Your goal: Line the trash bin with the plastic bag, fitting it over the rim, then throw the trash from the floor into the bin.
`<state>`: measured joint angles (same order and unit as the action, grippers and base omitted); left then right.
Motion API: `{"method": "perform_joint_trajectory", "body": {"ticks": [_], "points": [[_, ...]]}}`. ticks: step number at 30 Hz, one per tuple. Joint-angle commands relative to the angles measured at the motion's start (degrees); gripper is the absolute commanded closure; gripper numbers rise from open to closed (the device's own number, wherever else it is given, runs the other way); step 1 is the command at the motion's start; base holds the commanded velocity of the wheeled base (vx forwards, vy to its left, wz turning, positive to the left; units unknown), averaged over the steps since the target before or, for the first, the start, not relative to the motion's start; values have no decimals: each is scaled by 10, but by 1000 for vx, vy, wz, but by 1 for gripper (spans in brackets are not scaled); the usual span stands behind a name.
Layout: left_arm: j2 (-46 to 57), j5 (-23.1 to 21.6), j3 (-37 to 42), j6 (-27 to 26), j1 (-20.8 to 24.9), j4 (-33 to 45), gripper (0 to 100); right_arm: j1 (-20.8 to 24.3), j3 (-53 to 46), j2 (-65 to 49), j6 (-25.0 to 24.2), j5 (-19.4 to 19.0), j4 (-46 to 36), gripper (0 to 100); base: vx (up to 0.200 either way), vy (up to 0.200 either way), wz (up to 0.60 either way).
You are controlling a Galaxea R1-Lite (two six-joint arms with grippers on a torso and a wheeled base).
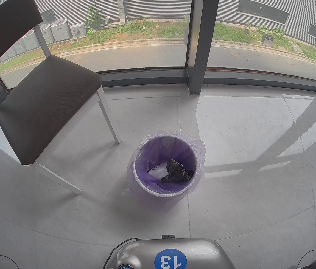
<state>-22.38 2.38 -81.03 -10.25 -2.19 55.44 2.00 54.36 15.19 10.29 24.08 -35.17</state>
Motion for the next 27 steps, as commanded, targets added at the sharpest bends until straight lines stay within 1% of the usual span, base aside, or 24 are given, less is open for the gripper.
{"method": "perform_joint_trajectory", "body": {"ticks": [1, 6, 12, 13, 15, 17, 22, 24, 27], "points": [[72, 2, -31, 1, 5, 38, 0, -7, 12, -94, -12, 0, -32, 0, 0, 0, 0], [101, 2, -30, 1, 18, 75, 0, -9, 14, -131, -23, -2, -75, 0, 0, 0, 0], [104, 2, -24, 0, 19, 76, 0, -17, 15, -148, -57, -13, -100, 0, 0, 0, 0], [104, 2, -24, 0, 18, 76, 0, -17, 15, -149, -60, -17, -100, 0, 0, 0, 0], [103, 2, -22, 0, 18, 76, 0, -17, 15, -149, -69, -44, -99, 0, 0, 0, 0], [104, 2, -22, 0, 19, 76, 0, -17, 13, -149, -69, -60, -98, 0, 0, 0, 0], [110, 2, -26, 0, 19, 77, 0, -17, 10, -149, -75, -66, -97, 0, 0, 0, 0], [120, 2, -26, 0, 18, 77, 0, -17, 9, -149, -95, -66, -102, 0, 0, 0, 0], [125, 2, -19, 0, 18, 76, 0, -17, 14, -149, -99, -66, -94, 0, 0, 0, 0]]}}
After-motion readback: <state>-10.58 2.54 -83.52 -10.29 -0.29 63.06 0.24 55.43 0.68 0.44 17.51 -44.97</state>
